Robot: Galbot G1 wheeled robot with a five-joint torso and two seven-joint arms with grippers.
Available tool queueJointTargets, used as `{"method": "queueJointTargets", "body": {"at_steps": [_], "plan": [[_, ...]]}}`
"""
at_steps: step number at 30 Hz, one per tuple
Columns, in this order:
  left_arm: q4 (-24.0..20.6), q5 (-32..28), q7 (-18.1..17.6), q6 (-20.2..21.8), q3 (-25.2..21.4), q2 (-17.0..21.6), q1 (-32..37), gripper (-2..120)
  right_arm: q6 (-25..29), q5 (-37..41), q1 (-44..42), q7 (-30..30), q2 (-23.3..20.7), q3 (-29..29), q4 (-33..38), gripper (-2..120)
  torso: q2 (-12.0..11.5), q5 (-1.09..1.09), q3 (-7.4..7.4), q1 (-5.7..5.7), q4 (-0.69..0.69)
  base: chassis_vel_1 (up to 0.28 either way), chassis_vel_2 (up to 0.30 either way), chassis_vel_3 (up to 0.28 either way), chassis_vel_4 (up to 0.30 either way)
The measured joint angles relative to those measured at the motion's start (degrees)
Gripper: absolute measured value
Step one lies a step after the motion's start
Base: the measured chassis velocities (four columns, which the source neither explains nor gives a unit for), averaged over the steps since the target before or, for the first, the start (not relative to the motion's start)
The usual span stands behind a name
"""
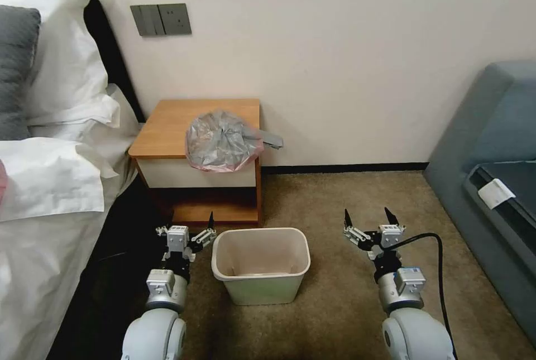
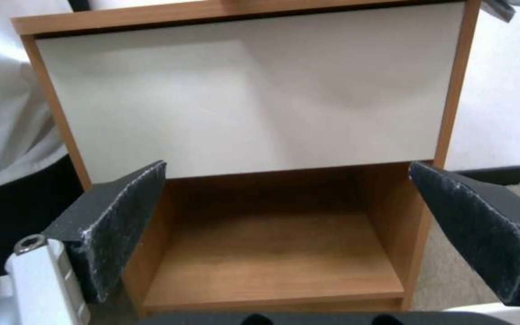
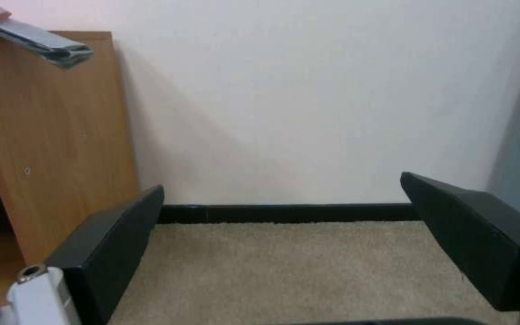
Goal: Pick up the garbage bag from the table and place it over the trash can.
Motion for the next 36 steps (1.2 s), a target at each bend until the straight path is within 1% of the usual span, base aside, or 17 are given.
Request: {"method": "queueJointTargets", "body": {"at_steps": [21, 22, 23, 26, 27, 28, 30, 31, 32, 33, 35, 36], "plan": [[-0.4, 0.0, 0.0, 0.0, -0.2, 0.0, 0.2, 100, 0.0, 0.0, -0.3, 0.0, 0.0, 0.1, 0.6, 100, 0.0, 0.00, 0.00, 0.00, 0.00, 0.000, 0.000, 0.000, 0.000], [-1.5, -0.2, 0.0, 0.0, -0.7, -0.1, 0.8, 100, -0.1, 0.1, -0.9, 0.1, 0.1, 0.3, 1.7, 100, 0.0, -0.01, 0.01, 0.00, 0.00, 0.000, 0.000, 0.000, 0.000], [-1.5, -0.2, 0.0, 0.0, -0.7, -0.1, 0.8, 100, -0.1, 0.1, -0.9, 0.1, 0.1, 0.3, 1.7, 100, 0.0, -0.01, 0.01, 0.00, 0.00, 0.000, 0.000, 0.000, 0.000], [-7.0, -1.6, -0.6, -0.2, -3.4, -0.9, 3.8, 100, -0.7, 0.7, -4.1, 0.8, 0.8, 1.6, 7.6, 100, 0.0, 0.00, 0.00, 0.00, 0.00, 0.000, 0.000, 0.000, 0.000], [-7.0, -1.6, -0.6, -0.2, -3.4, -0.9, 3.8, 100, -0.7, 0.7, -4.1, 0.8, 0.8, 1.6, 7.6, 100, 0.0, 0.00, 0.00, 0.00, 0.00, 0.000, 0.000, 0.000, 0.000], [-9.9, -2.2, -0.8, -0.3, -4.8, -1.3, 5.4, 100, -1.0, 0.9, -5.6, 1.1, 1.1, 2.2, 10.3, 100, 0.0, 0.00, 0.00, 0.00, 0.01, 0.000, 0.000, 0.000, 0.000], [-10.4, -2.2, -0.9, -0.4, -4.9, -1.3, 5.6, 100, -1.0, 1.0, -5.9, 1.1, 1.1, 2.2, 10.9, 100, 0.0, 0.01, -0.01, 0.00, 0.00, 0.000, 0.000, 0.000, 0.000], [-11.2, -2.4, -0.9, -0.4, -5.2, -1.5, 6.2, 100, -1.3, 1.5, -6.4, 1.0, 1.1, 2.3, 11.9, 100, 0.0, -0.02, 0.01, 0.00, 0.00, 0.000, 0.000, 0.000, 0.000], [-13.3, -2.9, -1.3, -0.4, -6.4, -1.8, 7.3, 100, -1.7, 2.3, -7.4, 1.1, 1.1, 2.6, 14.0, 100, 0.0, 0.00, 0.00, 0.00, 0.00, 0.000, 0.000, 0.000, 0.000], [-13.3, -2.9, -1.3, -0.4, -6.4, -1.8, 7.3, 100, -1.7, 2.3, -7.4, 1.1, 1.1, 2.6, 14.0, 100, 0.0, 0.00, 0.00, 0.00, 0.00, 0.000, 0.000, 0.000, 0.000], [-17.0, -3.7, -1.9, -0.6, -8.3, -2.4, 9.4, 100, -2.5, 3.7, -9.2, 1.1, 1.1, 3.2, 17.7, 100, 0.0, 0.00, 0.00, 0.00, 0.00, 0.000, 0.000, 0.000, 0.000], [-17.0, -3.7, -1.9, -0.6, -8.3, -2.4, 9.4, 100, -2.5, 3.7, -9.2, 1.1, 1.1, 3.2, 17.7, 100, 0.0, 0.00, 0.00, 0.00, 0.00, 0.000, 0.000, 0.000, 0.000]]}}
